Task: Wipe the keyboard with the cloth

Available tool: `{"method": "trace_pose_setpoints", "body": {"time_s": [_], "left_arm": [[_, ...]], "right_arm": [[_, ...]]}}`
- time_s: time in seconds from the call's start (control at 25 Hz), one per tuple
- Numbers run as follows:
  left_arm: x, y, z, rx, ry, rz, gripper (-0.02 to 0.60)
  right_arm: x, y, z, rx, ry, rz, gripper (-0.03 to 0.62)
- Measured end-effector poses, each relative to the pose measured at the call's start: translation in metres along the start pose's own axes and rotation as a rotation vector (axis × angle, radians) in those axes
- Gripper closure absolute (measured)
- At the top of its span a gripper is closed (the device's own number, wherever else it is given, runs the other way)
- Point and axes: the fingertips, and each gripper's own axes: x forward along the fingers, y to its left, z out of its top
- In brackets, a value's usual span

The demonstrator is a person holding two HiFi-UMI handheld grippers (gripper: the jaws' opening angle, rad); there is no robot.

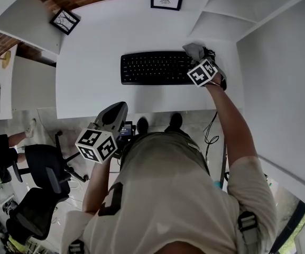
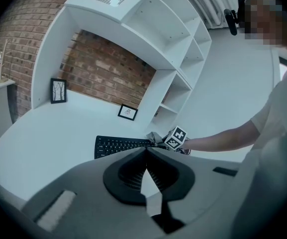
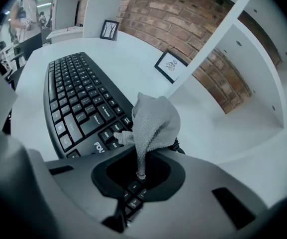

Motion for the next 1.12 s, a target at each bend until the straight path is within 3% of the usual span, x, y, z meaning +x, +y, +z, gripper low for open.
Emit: {"method": "trace_pose_setpoints", "body": {"time_s": [0.68,0.92,1.12], "left_arm": [[0.019,-0.001,0.011,0.007,0.007,-0.017,0.577],[0.020,0.002,0.011,0.003,0.006,-0.017,0.577],[0.016,0.008,0.012,0.002,0.006,-0.011,0.577]], "right_arm": [[-0.001,-0.058,-0.065,0.130,0.075,-0.096,0.579],[-0.003,-0.064,-0.090,0.135,0.136,-0.095,0.579],[-0.029,-0.053,-0.044,0.160,-0.013,-0.066,0.579]]}}
